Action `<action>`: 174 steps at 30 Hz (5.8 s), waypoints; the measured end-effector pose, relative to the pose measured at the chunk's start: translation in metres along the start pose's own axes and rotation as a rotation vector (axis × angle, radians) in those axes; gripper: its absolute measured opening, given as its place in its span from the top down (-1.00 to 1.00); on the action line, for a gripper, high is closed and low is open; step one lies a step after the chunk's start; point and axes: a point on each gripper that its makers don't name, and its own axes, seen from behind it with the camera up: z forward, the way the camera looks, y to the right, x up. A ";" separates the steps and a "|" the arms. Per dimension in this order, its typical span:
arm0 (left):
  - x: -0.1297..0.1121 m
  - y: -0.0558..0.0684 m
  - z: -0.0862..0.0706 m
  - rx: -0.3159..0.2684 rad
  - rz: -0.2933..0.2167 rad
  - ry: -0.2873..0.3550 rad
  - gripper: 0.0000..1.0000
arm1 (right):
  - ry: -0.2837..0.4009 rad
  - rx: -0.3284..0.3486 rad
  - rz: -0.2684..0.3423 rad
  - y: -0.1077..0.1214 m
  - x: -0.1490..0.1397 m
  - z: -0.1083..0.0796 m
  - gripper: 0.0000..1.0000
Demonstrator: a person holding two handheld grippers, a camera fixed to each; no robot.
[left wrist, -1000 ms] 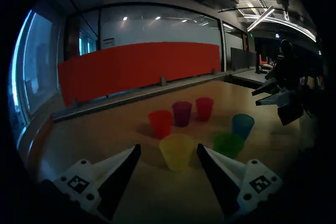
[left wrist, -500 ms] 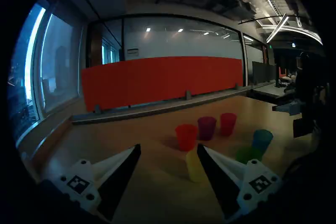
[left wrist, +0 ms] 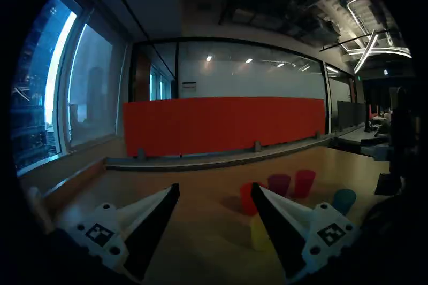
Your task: Pour water
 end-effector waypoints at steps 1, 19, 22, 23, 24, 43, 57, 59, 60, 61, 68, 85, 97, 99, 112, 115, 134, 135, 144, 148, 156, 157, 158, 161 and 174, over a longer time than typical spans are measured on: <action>0.002 -0.002 0.000 0.008 -0.008 0.010 -1.00 | 0.015 -0.019 0.006 0.004 0.003 0.000 -1.00; 0.018 -0.019 -0.002 0.115 -0.035 0.095 -1.00 | 0.134 -0.156 0.064 0.029 0.037 -0.014 -1.00; 0.012 -0.019 -0.002 0.126 -0.029 0.091 -1.00 | 0.123 -0.150 0.057 0.026 0.035 -0.015 -1.00; 0.010 -0.019 -0.002 0.125 -0.028 0.089 -1.00 | 0.118 -0.144 0.053 0.025 0.034 -0.016 -1.00; 0.008 -0.018 -0.002 0.125 -0.026 0.086 -1.00 | 0.114 -0.139 0.049 0.023 0.033 -0.016 -1.00; -0.036 -0.028 -0.003 0.170 -0.040 0.083 -1.00 | 0.102 -0.141 0.033 0.018 0.040 -0.021 -1.00; -0.055 -0.044 -0.004 0.166 -0.041 0.084 -1.00 | 0.101 -0.145 0.034 0.015 0.046 -0.025 -1.00; -0.055 -0.045 -0.003 0.166 -0.041 0.090 -1.00 | 0.101 -0.143 0.030 0.013 0.048 -0.024 -1.00; -0.055 -0.045 -0.003 0.167 -0.041 0.093 -1.00 | 0.101 -0.141 0.028 0.012 0.049 -0.024 -1.00; -0.054 -0.045 -0.002 0.164 -0.042 0.095 -1.00 | 0.101 -0.141 0.027 0.011 0.049 -0.024 -1.00; -0.057 -0.046 -0.002 0.160 -0.042 0.096 -1.00 | 0.102 -0.139 0.026 0.009 0.050 -0.022 -1.00; -0.063 -0.052 -0.002 0.169 -0.036 0.077 -1.00 | 0.104 -0.138 0.028 0.008 0.049 -0.025 -1.00; -0.074 -0.051 0.003 0.163 -0.035 0.035 -1.00 | 0.106 -0.137 0.021 0.008 0.049 -0.026 -1.00; -0.074 -0.051 0.003 0.162 -0.035 0.031 -1.00 | 0.107 -0.135 0.021 0.007 0.049 -0.027 -1.00; -0.074 -0.052 0.004 0.162 -0.035 0.029 -1.00 | 0.109 -0.122 0.030 0.006 0.047 -0.029 -1.00; -0.075 -0.052 0.004 0.162 -0.035 0.028 -1.00 | 0.110 -0.118 0.027 0.004 0.047 -0.030 -1.00; -0.075 -0.052 0.004 0.161 -0.034 0.027 -1.00 | 0.114 -0.089 -0.014 -0.006 0.027 -0.018 -1.00; -0.075 -0.052 0.004 0.161 -0.034 0.027 -1.00 | 0.113 -0.086 -0.011 -0.007 0.024 -0.016 -1.00; -0.075 -0.051 0.004 0.162 -0.034 0.027 -1.00 | 0.129 -0.082 0.019 -0.009 0.003 0.002 -1.00; -0.075 -0.052 0.004 0.161 -0.034 0.027 -1.00 | 0.132 -0.091 0.025 -0.007 -0.005 0.005 -0.99; -0.075 -0.052 0.005 0.161 -0.034 0.027 -1.00 | 0.129 -0.109 0.035 -0.001 -0.018 0.007 -1.00; -0.075 -0.052 0.005 0.161 -0.034 0.027 -1.00 | 0.130 -0.108 0.039 -0.001 -0.018 0.007 -1.00; -0.075 -0.052 0.005 0.161 -0.034 0.027 -1.00 | 0.131 -0.107 0.044 -0.001 -0.019 0.007 -1.00; -0.075 -0.052 0.005 0.162 -0.034 0.027 -1.00 | 0.131 -0.106 0.055 -0.001 -0.021 0.006 -1.00; -0.075 -0.051 0.005 0.162 -0.034 0.027 -1.00 | 0.105 -0.119 0.063 0.007 -0.035 0.009 -0.99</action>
